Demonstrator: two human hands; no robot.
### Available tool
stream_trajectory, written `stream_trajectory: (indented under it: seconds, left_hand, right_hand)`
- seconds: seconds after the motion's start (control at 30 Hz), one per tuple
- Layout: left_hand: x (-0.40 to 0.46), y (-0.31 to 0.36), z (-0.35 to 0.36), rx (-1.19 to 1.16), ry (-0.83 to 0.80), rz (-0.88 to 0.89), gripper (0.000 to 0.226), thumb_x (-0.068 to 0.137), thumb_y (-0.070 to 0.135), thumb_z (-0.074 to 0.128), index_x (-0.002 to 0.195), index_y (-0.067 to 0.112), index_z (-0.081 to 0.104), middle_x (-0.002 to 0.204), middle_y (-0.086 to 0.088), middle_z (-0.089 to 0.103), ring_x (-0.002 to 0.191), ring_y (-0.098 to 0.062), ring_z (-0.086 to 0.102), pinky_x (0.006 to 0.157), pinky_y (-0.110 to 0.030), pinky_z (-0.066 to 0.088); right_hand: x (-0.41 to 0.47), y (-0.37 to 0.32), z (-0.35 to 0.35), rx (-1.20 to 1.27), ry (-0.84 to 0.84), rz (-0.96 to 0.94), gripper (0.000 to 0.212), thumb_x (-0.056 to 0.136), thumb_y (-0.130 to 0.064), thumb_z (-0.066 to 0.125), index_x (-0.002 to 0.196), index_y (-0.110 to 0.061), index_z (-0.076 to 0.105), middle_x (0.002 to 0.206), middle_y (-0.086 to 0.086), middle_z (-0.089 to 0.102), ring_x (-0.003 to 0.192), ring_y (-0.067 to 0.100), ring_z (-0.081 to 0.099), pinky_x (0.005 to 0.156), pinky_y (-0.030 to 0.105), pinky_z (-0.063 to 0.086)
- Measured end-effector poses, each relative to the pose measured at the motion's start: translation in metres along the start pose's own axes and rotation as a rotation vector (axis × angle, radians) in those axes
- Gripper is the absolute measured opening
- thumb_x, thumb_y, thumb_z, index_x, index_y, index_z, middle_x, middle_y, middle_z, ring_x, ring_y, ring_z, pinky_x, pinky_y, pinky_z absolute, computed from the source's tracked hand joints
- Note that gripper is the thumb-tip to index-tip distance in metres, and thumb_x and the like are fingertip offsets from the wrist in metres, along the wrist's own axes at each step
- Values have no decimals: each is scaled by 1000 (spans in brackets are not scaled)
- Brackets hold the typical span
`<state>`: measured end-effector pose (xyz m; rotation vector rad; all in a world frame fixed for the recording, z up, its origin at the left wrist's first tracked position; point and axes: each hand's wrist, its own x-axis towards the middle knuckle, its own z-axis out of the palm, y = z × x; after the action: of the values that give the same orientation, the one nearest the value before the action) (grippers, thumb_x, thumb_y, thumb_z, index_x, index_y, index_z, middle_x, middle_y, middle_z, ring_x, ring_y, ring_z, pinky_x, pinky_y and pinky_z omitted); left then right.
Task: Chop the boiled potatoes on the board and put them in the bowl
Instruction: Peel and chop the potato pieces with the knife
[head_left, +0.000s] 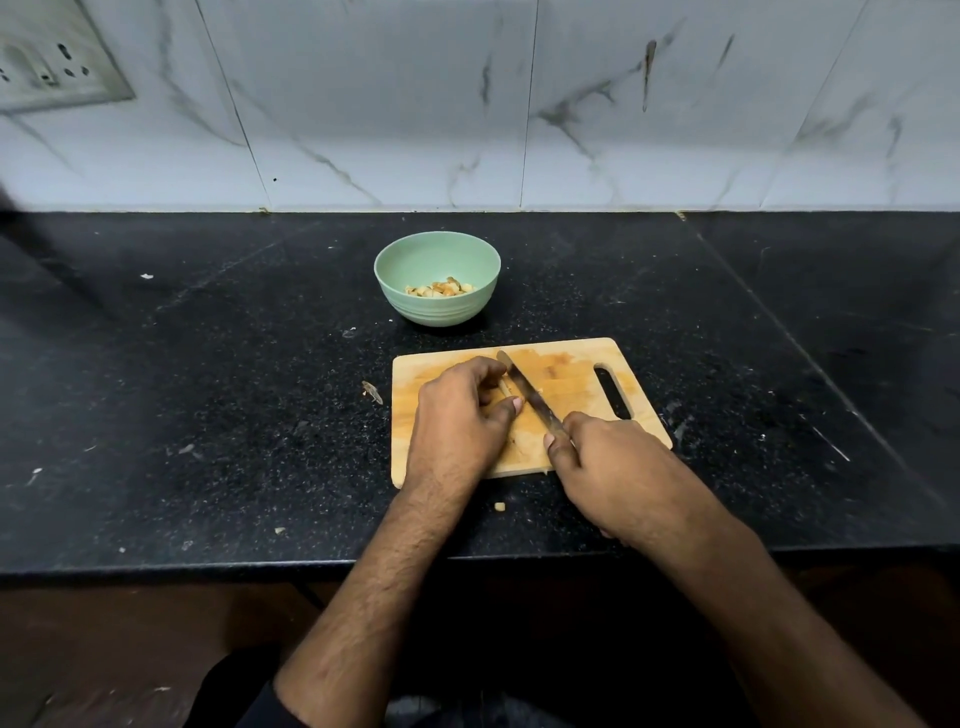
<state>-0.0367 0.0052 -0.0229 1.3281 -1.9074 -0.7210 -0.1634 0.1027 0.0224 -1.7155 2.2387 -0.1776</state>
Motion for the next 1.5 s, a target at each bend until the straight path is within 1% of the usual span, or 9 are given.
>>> stream_trajectory:
  seconds: [0.13,0.27,0.4,0.63,0.97,1.1,1.2,1.4,1.5]
  left_hand:
    - [-1,0,1,15,11,28,35,86,24,77,120,21,71,104,8,71,93,-7,65,92,-25,54]
    - [0,-1,2,15,14,20,35,86,25,77,120,19,72,107,6,72,93,-6,65,92,-20,51]
    - [1,1,1,24,1,28,35,86,23,78,120,17,73,112,4,72,99,-8,66,97,-25,52]
    - [1,1,1,12,2,28,32,85,22,79,117,19,75,109,5,72,97,-8,66,96,-26,53]
    - [1,1,-2,42,-13,35,32,85,24,78,117,23,73,104,10,71,91,-3,61,91,-18,50]
    - [2,-2,-1,18,-13,9,31,84,25,80,114,23,75,100,11,72,82,3,59,77,1,40]
    - [2,-3,-1,10,-11,7,29,84,23,80,113,20,76,104,10,73,85,2,61,75,6,37]
    - [3,-4,0,19,-12,18,27,85,22,80,111,19,77,107,9,71,89,0,61,76,8,35]
    - [3,-4,1,26,-10,19,26,84,21,80,110,18,77,106,8,71,88,0,59,74,9,33]
  right_hand:
    - [-4,-3,-2,5,-15,0,34,106,-46,31,111,-20,53,87,2,62,74,20,63,70,34,54]
    - [-6,-3,-2,4,-9,-7,33,106,-46,32,109,-20,52,88,2,62,76,22,65,73,36,55]
    - [-7,-3,-4,-18,-5,-21,32,106,-45,30,108,-22,51,88,3,61,84,23,60,71,35,47]
    - [-5,0,-7,-67,-3,-15,25,106,-37,31,113,-25,51,76,-3,53,77,21,55,67,33,43]
    - [-6,3,-13,-66,-30,-55,23,106,-35,32,108,-25,52,74,-4,55,71,15,57,62,33,47]
    - [-8,3,-17,-53,-37,-101,19,107,-35,33,94,-27,44,70,-3,55,60,10,52,48,24,33]
    - [-10,-1,-16,-48,-31,-101,20,107,-37,32,92,-27,42,70,-4,54,60,9,49,47,24,29]
    - [-11,-4,-14,-53,-46,-80,18,107,-36,31,101,-25,44,73,-4,53,61,9,49,49,25,33]
    - [-9,-5,-10,-86,-24,-73,23,107,-35,31,113,-23,50,71,-4,50,60,11,46,57,31,39]
